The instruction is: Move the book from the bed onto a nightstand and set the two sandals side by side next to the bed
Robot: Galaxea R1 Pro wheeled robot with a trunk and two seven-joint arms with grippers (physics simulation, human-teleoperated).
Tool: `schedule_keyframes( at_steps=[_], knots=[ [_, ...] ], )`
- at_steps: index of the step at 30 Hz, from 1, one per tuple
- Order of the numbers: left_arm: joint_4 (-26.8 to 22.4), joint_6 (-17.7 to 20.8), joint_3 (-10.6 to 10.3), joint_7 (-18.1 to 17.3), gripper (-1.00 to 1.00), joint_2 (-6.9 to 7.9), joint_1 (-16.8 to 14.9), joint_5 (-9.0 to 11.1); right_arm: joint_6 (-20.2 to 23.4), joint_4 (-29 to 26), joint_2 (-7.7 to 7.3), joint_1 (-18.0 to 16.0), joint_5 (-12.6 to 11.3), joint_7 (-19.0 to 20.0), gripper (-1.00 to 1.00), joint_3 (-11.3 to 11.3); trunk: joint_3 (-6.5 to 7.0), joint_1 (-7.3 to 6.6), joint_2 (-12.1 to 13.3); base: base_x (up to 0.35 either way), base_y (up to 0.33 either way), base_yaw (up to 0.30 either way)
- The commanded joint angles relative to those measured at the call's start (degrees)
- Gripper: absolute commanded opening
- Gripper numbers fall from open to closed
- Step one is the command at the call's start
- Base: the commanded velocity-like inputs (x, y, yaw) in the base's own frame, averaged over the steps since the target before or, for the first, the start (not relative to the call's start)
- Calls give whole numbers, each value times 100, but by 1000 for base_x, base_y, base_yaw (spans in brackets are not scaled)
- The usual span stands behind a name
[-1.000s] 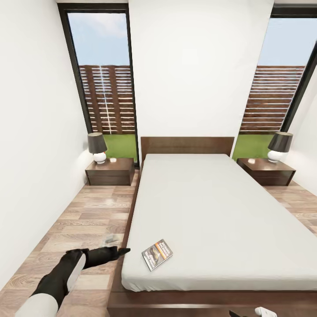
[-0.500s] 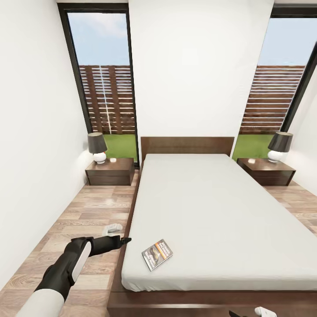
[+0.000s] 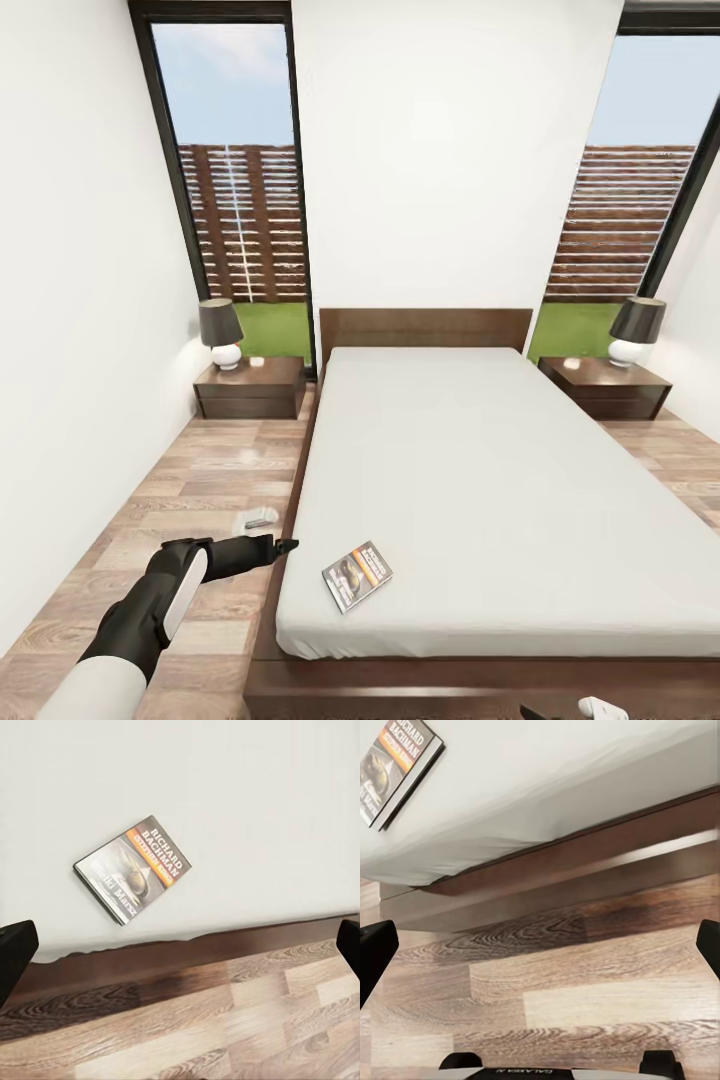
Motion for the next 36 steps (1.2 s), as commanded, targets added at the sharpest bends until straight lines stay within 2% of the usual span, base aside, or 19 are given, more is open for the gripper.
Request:
schedule_keyframes(
  at_steps=[1, 36],
  knots=[
    [-3, 41, 10, -7, 100, -1, -5, 27, -13, 7, 0, -8, 12, 23, 100, -25, -22, 3, -14, 0, 0, 0],
    [-3, 40, -8, -24, 100, -11, -5, 39, -14, 7, 2, -8, 15, 28, 100, -26, -337, 3, -14, 36, 0, 0]
  ],
)
